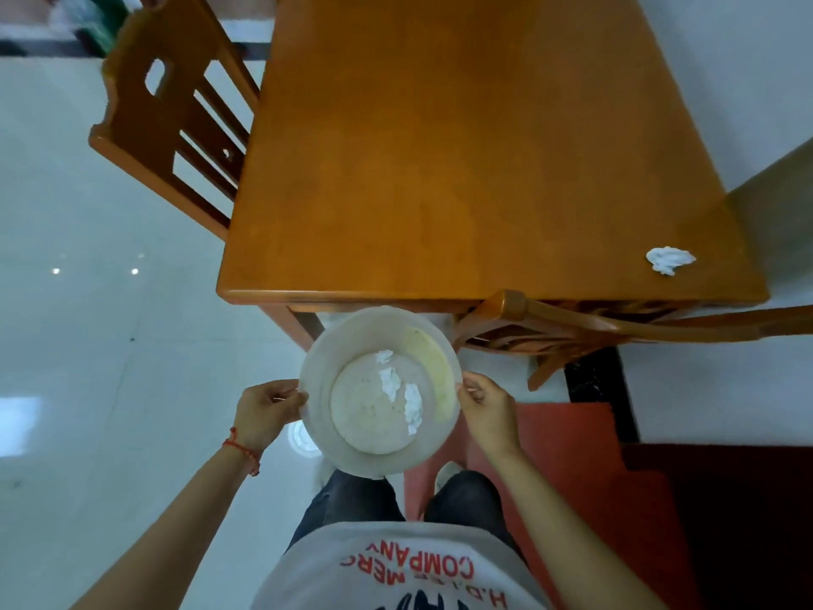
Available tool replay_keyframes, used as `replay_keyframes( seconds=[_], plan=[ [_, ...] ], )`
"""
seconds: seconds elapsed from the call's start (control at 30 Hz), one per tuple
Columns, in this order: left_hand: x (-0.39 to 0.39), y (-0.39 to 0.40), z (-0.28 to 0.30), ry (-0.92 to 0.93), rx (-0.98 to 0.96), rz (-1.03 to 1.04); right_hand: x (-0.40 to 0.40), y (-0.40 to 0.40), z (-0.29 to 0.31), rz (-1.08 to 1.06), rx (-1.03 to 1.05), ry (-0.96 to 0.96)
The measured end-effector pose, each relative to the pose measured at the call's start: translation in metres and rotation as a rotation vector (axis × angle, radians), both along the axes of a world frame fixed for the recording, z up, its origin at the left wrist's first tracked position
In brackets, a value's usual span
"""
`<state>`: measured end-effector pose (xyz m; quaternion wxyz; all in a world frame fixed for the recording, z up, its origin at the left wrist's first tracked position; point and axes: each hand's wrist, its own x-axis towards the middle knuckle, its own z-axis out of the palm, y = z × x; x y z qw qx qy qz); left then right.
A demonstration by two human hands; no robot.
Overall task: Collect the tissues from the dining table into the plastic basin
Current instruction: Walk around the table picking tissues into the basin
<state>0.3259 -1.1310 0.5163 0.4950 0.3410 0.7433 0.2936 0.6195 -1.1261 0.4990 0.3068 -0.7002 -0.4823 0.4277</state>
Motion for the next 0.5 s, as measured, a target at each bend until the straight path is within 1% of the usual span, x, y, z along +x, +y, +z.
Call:
replay_keyframes(
  seconds=[0.1,0.23,0.5],
  plan=[
    [0.020,-0.012,0.000,-0.010,0.004,0.104,0.017,0.010,0.004,0.075,-0.011,-0.016],
    [0.036,-0.022,0.002,-0.033,0.014,0.188,0.029,0.019,0.007,0.130,-0.016,-0.018],
    [0.035,-0.022,0.000,-0.024,0.014,0.229,0.029,0.020,0.018,0.201,0.031,-0.049]
  ],
)
